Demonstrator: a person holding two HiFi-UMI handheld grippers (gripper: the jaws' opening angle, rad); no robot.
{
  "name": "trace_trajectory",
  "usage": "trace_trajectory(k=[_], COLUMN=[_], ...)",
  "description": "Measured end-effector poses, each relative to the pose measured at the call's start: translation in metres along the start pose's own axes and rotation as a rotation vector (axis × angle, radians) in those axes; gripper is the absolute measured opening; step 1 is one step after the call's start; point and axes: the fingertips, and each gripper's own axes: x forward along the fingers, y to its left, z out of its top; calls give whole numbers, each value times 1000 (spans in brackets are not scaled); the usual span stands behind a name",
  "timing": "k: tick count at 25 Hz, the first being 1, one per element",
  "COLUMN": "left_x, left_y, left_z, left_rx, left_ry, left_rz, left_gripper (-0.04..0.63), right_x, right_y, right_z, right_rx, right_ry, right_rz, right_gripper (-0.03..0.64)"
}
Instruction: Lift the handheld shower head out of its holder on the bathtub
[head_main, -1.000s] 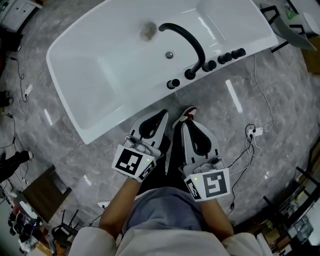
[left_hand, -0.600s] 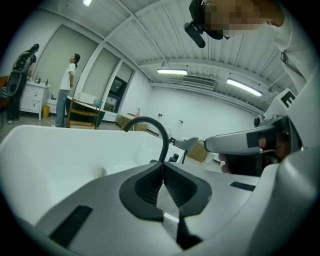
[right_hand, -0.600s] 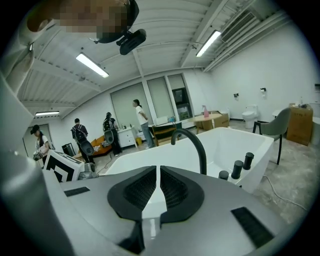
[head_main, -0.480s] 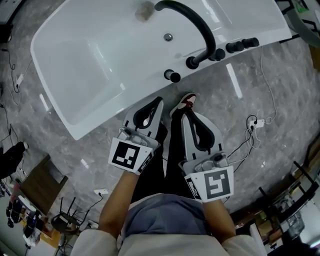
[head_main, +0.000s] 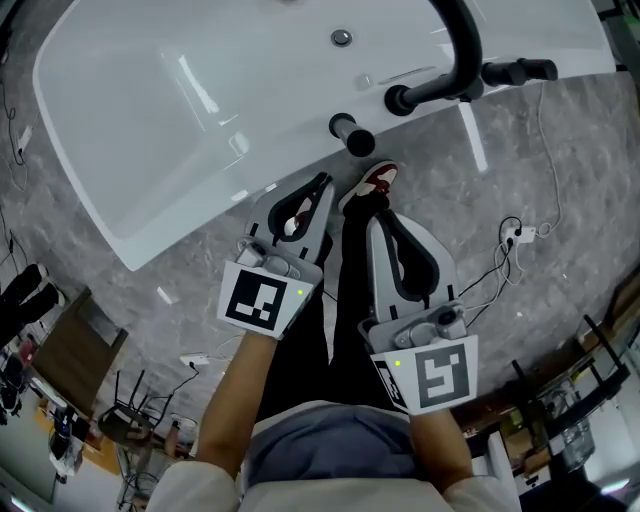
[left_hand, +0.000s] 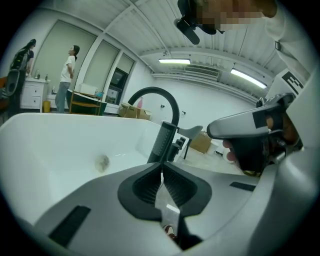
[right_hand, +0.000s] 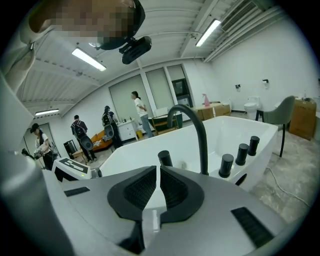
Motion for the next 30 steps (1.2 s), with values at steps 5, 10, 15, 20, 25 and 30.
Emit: trace_trajectory(k=[5,10,15,20,25,30], left_x=[19,37,51,60,76,88], left_y=[5,10,20,23,28,32], left_z=[-17,-29,-36,-43,-49,-47], left_rx=[31,59,64,73,84,114], left_ry=[26,42,44,55,62,47], left_rz=[10,24,63,88,103,111], left_gripper=[6,8,71,117,149,149], right_x=[14,22,29,34,39,42], right_y=[-15,-28,-33,-39,-41,-42], right_z=[-10,-20,-27,-31,-35,-39], right_rx=[-11,-4,5,20,31,39], right_ry=[5,17,28,31,37,44], right_rz=[-5,-9,-6,-10,-9,-5], right_gripper=[21,21,21,21,21,21])
